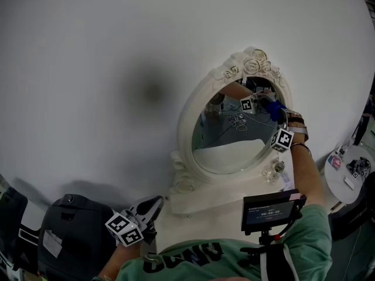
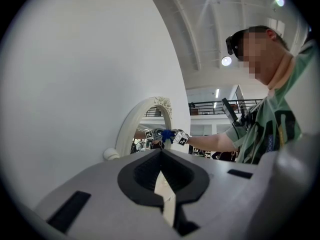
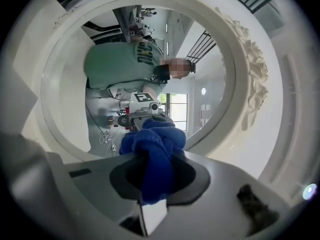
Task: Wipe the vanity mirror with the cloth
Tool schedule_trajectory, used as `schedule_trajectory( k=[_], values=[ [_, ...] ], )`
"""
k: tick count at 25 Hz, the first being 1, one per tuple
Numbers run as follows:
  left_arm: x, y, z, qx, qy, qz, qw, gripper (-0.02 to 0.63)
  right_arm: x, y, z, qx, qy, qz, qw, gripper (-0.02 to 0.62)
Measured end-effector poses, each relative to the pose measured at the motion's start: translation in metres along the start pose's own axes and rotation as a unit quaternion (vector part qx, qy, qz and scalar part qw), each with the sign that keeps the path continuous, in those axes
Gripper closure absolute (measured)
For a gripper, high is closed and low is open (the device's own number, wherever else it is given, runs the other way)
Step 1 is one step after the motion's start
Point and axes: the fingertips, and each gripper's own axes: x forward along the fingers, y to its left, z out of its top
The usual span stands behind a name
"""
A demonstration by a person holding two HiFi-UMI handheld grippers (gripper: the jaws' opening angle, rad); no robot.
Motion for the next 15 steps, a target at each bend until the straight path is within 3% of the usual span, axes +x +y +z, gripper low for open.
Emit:
schedule_trajectory(
  k=[7,11,15],
  values=[
    [-0.007,-0.001,0.004,0.002,-0.005,0.002,1.0000,0.600,-0.003,0.003,0.012,0.044,0.007,0.016,0.999,0.525],
    [-0.015,0.003,0.005,-0.001,-0.008,0.009,0.9999,0.600,-0.046,0.001,0.104,0.050,-0.114,0.004,0.992,0.525],
    [-0.017,0.002,0.008,0.000,-0.012,0.010,0.9999,0.600,-0.105,-0.004,0.227,0.025,-0.254,-0.015,0.967,0.525]
  ],
)
